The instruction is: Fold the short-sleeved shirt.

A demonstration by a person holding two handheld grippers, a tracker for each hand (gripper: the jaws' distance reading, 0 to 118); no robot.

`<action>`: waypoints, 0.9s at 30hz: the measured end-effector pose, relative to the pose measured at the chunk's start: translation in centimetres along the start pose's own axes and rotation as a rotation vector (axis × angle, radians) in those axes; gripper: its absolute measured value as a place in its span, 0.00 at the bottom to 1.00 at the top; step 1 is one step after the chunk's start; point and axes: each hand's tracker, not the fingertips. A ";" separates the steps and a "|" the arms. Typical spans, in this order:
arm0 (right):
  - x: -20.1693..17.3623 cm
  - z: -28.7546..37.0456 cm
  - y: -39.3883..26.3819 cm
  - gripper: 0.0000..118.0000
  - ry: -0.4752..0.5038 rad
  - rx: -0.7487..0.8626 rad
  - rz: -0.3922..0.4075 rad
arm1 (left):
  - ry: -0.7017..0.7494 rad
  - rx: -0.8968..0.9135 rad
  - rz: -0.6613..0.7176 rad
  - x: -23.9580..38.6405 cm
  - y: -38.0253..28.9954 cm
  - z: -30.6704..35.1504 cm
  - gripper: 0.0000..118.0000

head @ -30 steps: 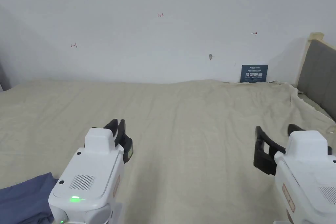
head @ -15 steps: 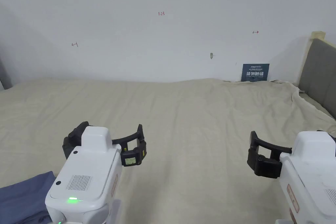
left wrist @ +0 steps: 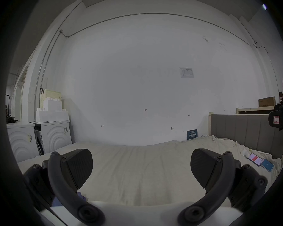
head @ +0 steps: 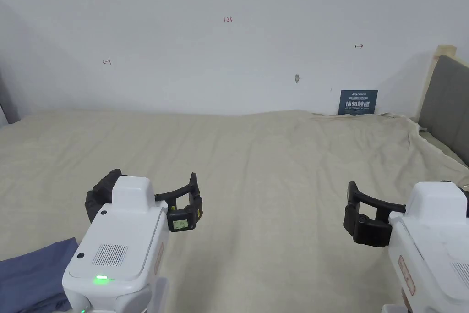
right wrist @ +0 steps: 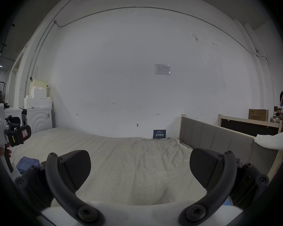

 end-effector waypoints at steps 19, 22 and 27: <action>-0.3 -0.6 0.1 1.00 0.003 0.003 0.004 | -0.004 0.007 -0.016 0.0 0.1 -0.4 1.00; -0.3 -0.7 0.2 1.00 0.002 0.003 0.005 | -0.004 0.008 -0.010 0.0 0.1 -0.5 1.00; -0.6 -0.6 0.3 1.00 -0.002 0.002 0.003 | -0.006 0.009 -0.014 0.0 0.0 -0.6 1.00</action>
